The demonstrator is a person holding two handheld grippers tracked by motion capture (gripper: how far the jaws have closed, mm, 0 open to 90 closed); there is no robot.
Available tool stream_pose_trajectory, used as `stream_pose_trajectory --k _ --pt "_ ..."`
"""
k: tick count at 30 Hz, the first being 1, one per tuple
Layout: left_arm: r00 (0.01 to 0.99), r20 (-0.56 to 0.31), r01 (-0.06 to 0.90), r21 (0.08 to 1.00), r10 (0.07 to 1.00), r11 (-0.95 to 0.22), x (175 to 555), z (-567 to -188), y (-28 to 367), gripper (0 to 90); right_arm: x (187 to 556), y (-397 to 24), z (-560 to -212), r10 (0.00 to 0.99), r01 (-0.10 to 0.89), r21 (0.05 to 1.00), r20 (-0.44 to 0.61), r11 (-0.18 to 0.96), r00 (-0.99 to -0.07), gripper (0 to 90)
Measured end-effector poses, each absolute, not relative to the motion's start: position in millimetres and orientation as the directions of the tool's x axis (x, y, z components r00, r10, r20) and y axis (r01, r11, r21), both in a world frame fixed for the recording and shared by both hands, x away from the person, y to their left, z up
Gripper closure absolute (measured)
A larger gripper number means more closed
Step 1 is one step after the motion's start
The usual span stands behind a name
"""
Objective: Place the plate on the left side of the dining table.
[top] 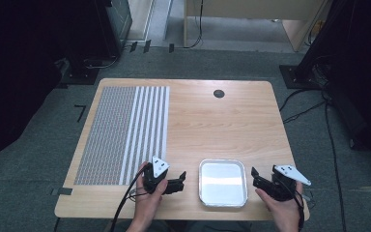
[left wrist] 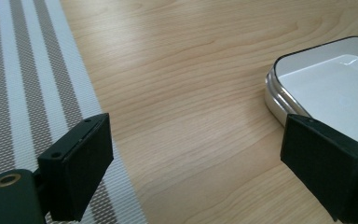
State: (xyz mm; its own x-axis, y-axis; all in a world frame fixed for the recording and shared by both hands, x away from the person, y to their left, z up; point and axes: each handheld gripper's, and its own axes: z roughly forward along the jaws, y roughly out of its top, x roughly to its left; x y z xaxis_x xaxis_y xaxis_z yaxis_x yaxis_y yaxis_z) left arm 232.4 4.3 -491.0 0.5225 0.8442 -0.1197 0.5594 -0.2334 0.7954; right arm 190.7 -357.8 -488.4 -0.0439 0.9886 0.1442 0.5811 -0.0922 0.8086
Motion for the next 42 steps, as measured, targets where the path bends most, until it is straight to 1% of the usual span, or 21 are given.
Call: stream_pose_trajectory --k 7,9,11,13,17,18,19,22,23,25,30,31,32,34,36,37,38,39,40,41,42 --pt "0.539 -0.134 0.557 0.797 0.831 -0.233 232 -491 -9 9.2 191 -357 -489 0.986 0.585 0.806 0.156 -0.095 -0.055 21.7" --pt "0.541 -0.137 0.558 0.796 0.830 -0.233 232 -491 -11 9.2 191 -357 -489 0.985 0.582 0.808 0.160 -0.094 -0.062 24.2" --pt "0.542 -0.139 0.559 0.796 0.829 -0.232 232 -492 -13 9.2 191 -356 -489 0.983 0.585 0.806 0.166 -0.093 -0.072 29.2" --pt "0.545 -0.141 0.561 0.794 0.827 -0.233 232 -491 -15 9.2 191 -356 -489 0.982 0.585 0.806 0.171 -0.090 -0.085 32.0" --pt "0.553 -0.146 0.556 0.797 0.821 -0.233 231 -491 -18 9.3 191 -354 -490 0.979 0.588 0.803 0.180 -0.093 -0.091 36.9" --pt "0.553 -0.146 0.556 0.797 0.821 -0.233 231 -491 -18 9.3 191 -354 -490 0.979 0.588 0.803 0.180 -0.093 -0.091 36.9" --pt "0.559 -0.139 0.549 0.801 0.818 -0.239 231 -490 -22 9.3 191 -354 -490 0.979 0.588 0.803 0.184 -0.095 -0.093 39.4" --pt "0.568 -0.139 0.544 0.803 0.811 -0.243 230 -489 -25 9.3 191 -354 -490 0.977 0.586 0.804 0.189 -0.099 -0.095 41.3" --pt "0.569 -0.141 0.542 0.805 0.810 -0.240 230 -489 -26 9.2 190 -354 -490 0.976 0.583 0.805 0.199 -0.108 -0.093 43.9" --pt "0.577 -0.144 0.540 0.806 0.804 -0.243 229 -488 -28 9.2 190 -354 -491 0.974 0.579 0.807 0.207 -0.115 -0.095 45.0" --pt "0.581 -0.162 0.550 0.801 0.798 -0.237 228 -489 -35 9.6 188 -354 -492 0.969 0.559 0.816 0.232 -0.144 -0.089 51.3" --pt "0.577 -0.159 0.551 0.799 0.801 -0.239 228 -489 -36 10.9 188 -355 -492 0.967 0.556 0.818 0.236 -0.147 -0.092 52.1" --pt "0.573 -0.159 0.553 0.799 0.804 -0.237 227 -490 -37 14.2 188 -354 -492 0.966 0.552 0.820 0.241 -0.152 -0.093 53.1" --pt "0.582 -0.161 0.556 0.795 0.797 -0.244 227 -490 -39 14.6 187 -354 -492 0.964 0.546 0.824 0.245 -0.149 -0.106 55.1" --pt "0.583 -0.162 0.557 0.793 0.796 -0.247 226 -491 -41 20.5 188 -352 -493 0.961 0.559 0.816 0.251 -0.147 -0.115 56.7" --pt "0.584 -0.164 0.558 0.793 0.795 -0.246 225 -491 -42 20.5 188 -351 -493 0.961 0.562 0.815 0.250 -0.144 -0.117 57.9" --pt "0.586 -0.168 0.558 0.793 0.793 -0.244 225 -491 -42 23.9 188 -351 -493 0.958 0.573 0.805 0.263 -0.150 -0.118 59.2" --pt "0.589 -0.175 0.558 0.794 0.789 -0.241 224 -491 -44 29.4 188 -350 -493 0.953 0.587 0.794 0.278 -0.159 -0.118 60.4" --pt "0.589 -0.175 0.558 0.794 0.789 -0.241 224 -491 -44 32.4 188 -350 -493 0.953 0.587 0.794 0.278 -0.159 -0.118 60.4" --pt "0.589 -0.180 0.560 0.794 0.788 -0.238 224 -491 -45 34.8 188 -349 -492 0.947 0.595 0.785 0.298 -0.173 -0.118 62.5" --pt "0.588 -0.180 0.563 0.791 0.788 -0.239 223 -491 -46 34.8 188 -349 -492 0.947 0.595 0.785 0.298 -0.173 -0.118 62.5"
